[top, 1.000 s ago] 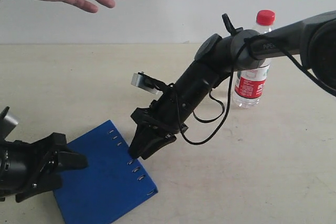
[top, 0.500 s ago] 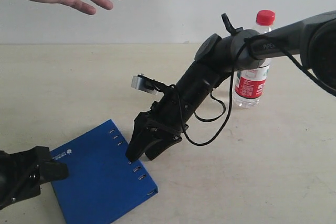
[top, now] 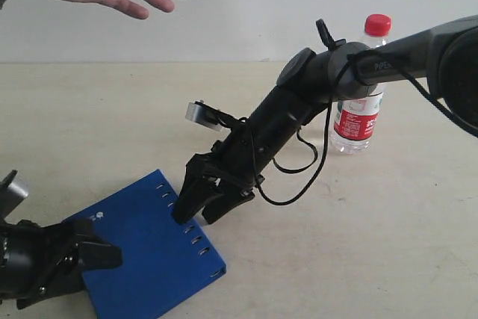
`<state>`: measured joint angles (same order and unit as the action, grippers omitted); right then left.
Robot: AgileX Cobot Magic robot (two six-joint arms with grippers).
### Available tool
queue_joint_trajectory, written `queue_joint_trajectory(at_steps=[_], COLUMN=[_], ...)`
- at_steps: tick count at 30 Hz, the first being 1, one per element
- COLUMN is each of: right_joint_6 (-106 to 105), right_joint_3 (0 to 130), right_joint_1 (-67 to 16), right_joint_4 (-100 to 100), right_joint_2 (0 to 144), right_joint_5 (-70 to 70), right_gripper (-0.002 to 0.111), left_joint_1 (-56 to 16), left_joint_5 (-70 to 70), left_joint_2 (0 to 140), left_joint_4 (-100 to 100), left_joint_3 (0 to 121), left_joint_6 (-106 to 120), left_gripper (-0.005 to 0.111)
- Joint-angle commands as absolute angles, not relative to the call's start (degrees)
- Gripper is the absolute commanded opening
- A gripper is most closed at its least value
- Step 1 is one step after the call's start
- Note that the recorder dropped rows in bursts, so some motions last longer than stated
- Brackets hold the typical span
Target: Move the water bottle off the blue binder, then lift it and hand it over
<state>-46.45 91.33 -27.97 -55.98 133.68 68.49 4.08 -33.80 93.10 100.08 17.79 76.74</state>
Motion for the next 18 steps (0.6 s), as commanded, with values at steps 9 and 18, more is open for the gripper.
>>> queue_joint_trajectory(at_steps=[9, 18], right_joint_6=[-46.97, -46.43], right_joint_3=[91.45, 91.45], right_joint_1=[-27.97, -27.97], right_joint_4=[-59.45, -59.45], right_joint_2=[133.29, 133.29], right_joint_5=[69.96, 69.96], right_gripper=[0.064, 0.064], left_joint_1=[3.91, 3.91], left_joint_5=[-66.62, -69.96], left_joint_2=[105.69, 105.27], left_joint_4=[99.95, 99.95], left_joint_3=[25.68, 28.2], left_joint_6=[82.93, 89.8], left_gripper=[0.064, 0.064])
